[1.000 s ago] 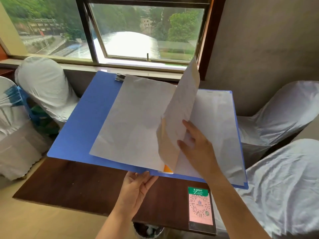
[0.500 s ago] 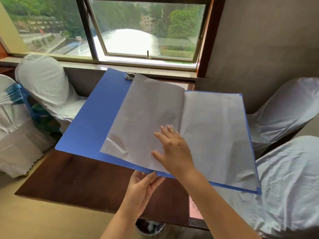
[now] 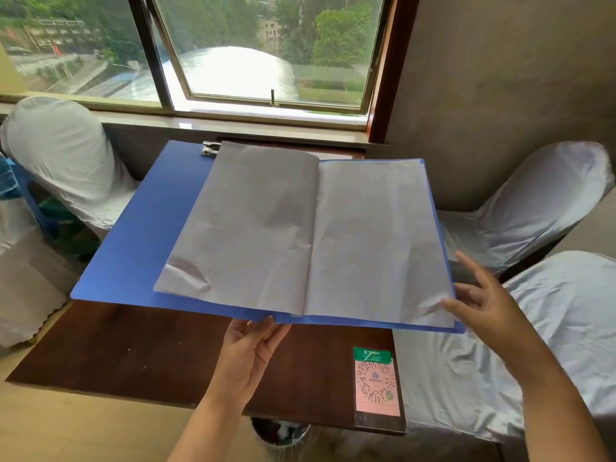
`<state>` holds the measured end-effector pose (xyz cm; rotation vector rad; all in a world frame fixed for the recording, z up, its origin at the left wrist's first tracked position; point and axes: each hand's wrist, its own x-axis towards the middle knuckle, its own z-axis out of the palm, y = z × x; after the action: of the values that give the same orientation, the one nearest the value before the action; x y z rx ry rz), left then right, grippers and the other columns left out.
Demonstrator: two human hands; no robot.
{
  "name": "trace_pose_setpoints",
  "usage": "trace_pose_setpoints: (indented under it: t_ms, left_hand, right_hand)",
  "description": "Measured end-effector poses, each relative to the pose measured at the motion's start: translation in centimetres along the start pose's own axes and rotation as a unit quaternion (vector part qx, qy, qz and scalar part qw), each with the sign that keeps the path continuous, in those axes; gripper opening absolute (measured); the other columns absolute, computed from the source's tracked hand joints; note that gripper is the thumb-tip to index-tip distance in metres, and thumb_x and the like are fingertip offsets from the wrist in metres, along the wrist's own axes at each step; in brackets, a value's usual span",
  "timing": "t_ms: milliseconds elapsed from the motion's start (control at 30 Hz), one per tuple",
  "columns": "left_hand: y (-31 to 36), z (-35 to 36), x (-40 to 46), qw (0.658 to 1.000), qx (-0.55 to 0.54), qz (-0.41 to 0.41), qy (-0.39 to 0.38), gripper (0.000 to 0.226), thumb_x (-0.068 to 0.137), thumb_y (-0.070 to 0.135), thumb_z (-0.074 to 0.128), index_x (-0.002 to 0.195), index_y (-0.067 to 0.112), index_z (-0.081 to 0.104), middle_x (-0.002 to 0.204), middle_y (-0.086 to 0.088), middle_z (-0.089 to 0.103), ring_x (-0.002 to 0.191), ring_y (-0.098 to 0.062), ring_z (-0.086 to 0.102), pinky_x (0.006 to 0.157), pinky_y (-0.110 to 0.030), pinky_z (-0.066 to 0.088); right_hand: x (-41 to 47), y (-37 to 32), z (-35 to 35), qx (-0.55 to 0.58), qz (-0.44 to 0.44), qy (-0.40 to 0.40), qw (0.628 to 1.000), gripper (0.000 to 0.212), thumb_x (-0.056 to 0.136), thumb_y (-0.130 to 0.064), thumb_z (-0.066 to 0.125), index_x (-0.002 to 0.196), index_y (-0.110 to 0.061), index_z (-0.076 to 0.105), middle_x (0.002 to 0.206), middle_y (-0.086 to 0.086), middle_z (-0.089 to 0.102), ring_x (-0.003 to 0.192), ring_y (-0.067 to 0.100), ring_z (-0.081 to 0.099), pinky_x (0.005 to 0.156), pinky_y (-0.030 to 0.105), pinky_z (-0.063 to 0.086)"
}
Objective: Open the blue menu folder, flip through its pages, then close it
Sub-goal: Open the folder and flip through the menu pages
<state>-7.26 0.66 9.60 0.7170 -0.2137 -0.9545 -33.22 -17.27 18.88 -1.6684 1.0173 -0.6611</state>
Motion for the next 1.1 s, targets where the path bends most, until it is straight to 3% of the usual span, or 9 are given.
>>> trace_pose_setpoints:
  t_ms: [67, 233, 467, 667, 767, 867, 933, 1000, 1100]
  left_hand:
    - [0.1, 0.0, 0.1, 1.0, -0.005, -0.002, 0.003, 0.032, 0.072, -0.006, 0.055, 0.095, 0.014, 0.066, 0.088, -0.006, 0.076, 0.087, -0.023, 0.072, 0.067, -0.031, 0.059]
    - [0.2, 0.2, 0.2, 1.0, -0.002, -0.005, 0.004, 0.033, 0.073, -0.005, 0.053, 0.094, 0.016, 0.068, 0.09, -0.005, 0.077, 0.088, -0.022, 0.072, 0.066, -0.03, 0.059]
    - [0.1, 0.4, 0.2, 1.0, 0.005, 0.0, -0.001, 0.033, 0.072, -0.006, 0.055, 0.094, 0.015, 0.068, 0.09, -0.005, 0.076, 0.087, -0.021, 0.072, 0.066, -0.03, 0.059]
    - [0.5, 0.0, 0.2, 1.0, 0.017, 0.006, 0.002, 0.034, 0.073, -0.006, 0.055, 0.096, 0.016, 0.067, 0.085, -0.004, 0.076, 0.084, -0.019, 0.073, 0.068, -0.03, 0.059]
    - [0.6, -0.2, 0.2, 1.0, 0.014, 0.004, 0.002, 0.035, 0.073, -0.007, 0.055, 0.1, 0.014, 0.064, 0.083, -0.003, 0.076, 0.084, -0.019, 0.073, 0.068, -0.03, 0.059]
    - [0.4, -0.2, 0.1, 1.0, 0.011, -0.004, 0.007, 0.034, 0.073, -0.007, 0.056, 0.099, 0.013, 0.065, 0.086, -0.005, 0.076, 0.086, -0.021, 0.072, 0.067, -0.03, 0.059]
    - [0.2, 0.0, 0.0, 1.0, 0.012, -0.009, 0.003, 0.033, 0.073, -0.006, 0.057, 0.097, 0.014, 0.068, 0.09, -0.006, 0.076, 0.089, -0.022, 0.072, 0.069, -0.031, 0.059]
    - [0.2, 0.3, -0.1, 1.0, 0.009, -0.012, -0.002, 0.032, 0.073, -0.006, 0.058, 0.096, 0.014, 0.068, 0.093, -0.007, 0.076, 0.091, -0.023, 0.071, 0.07, -0.031, 0.059]
    - [0.2, 0.4, -0.3, 1.0, 0.006, -0.016, -0.004, 0.031, 0.073, -0.005, 0.058, 0.098, 0.012, 0.067, 0.094, -0.008, 0.076, 0.092, -0.025, 0.071, 0.07, -0.032, 0.059]
  right_hand:
    - [-0.2, 0.6, -1.1, 0.044, -0.011, -0.056, 0.997, 0.064, 0.069, -0.017, 0.07, 0.124, -0.042, 0.049, 0.101, 0.001, 0.072, 0.092, 0.014, 0.068, 0.065, 0.022, 0.057]
    - [0.0, 1.2, -0.9, 0.031, -0.057, 0.004, 0.998, 0.04, 0.077, 0.006, 0.064, 0.103, -0.025, 0.069, 0.079, -0.015, 0.075, 0.074, -0.002, 0.067, 0.062, 0.01, 0.052]
    - [0.4, 1.0, 0.7, -0.051, -0.083, 0.097, 0.99, 0.023, 0.082, -0.006, 0.065, 0.076, -0.027, 0.068, 0.081, 0.007, 0.071, 0.071, 0.011, 0.066, 0.054, 0.007, 0.049]
    - [0.2, -1.2, 1.7, -0.145, -0.12, 0.143, 0.972, 0.012, 0.08, -0.004, 0.066, 0.079, -0.017, 0.066, 0.114, 0.012, 0.054, 0.1, 0.031, 0.058, 0.08, 0.036, 0.054]
    - [-0.5, -4.0, 1.9, -0.091, -0.179, 0.11, 0.974, 0.014, 0.081, -0.007, 0.063, 0.081, -0.021, 0.064, 0.103, 0.009, 0.066, 0.091, 0.017, 0.065, 0.072, 0.02, 0.056]
    - [-1.0, -6.9, 3.2, 0.025, -0.226, 0.032, 0.973, 0.009, 0.08, -0.022, 0.065, 0.081, -0.03, 0.063, 0.082, -0.012, 0.073, 0.081, 0.001, 0.066, 0.062, 0.009, 0.051]
    - [-0.7, -8.0, 4.2, 0.137, -0.239, -0.035, 0.961, 0.012, 0.085, -0.031, 0.061, 0.095, -0.036, 0.061, 0.098, -0.018, 0.072, 0.086, 0.002, 0.067, 0.064, 0.011, 0.052]
    - [0.3, -8.2, 5.3, 0.261, -0.204, -0.087, 0.939, 0.026, 0.089, -0.027, 0.05, 0.112, -0.039, 0.052, 0.118, -0.007, 0.067, 0.097, 0.015, 0.068, 0.071, 0.024, 0.056]
    - [2.0, -7.4, 7.8, 0.126, -0.194, -0.059, 0.971, 0.044, 0.09, -0.014, 0.053, 0.123, -0.04, 0.04, 0.137, 0.003, 0.05, 0.116, 0.021, 0.056, 0.093, 0.041, 0.051]
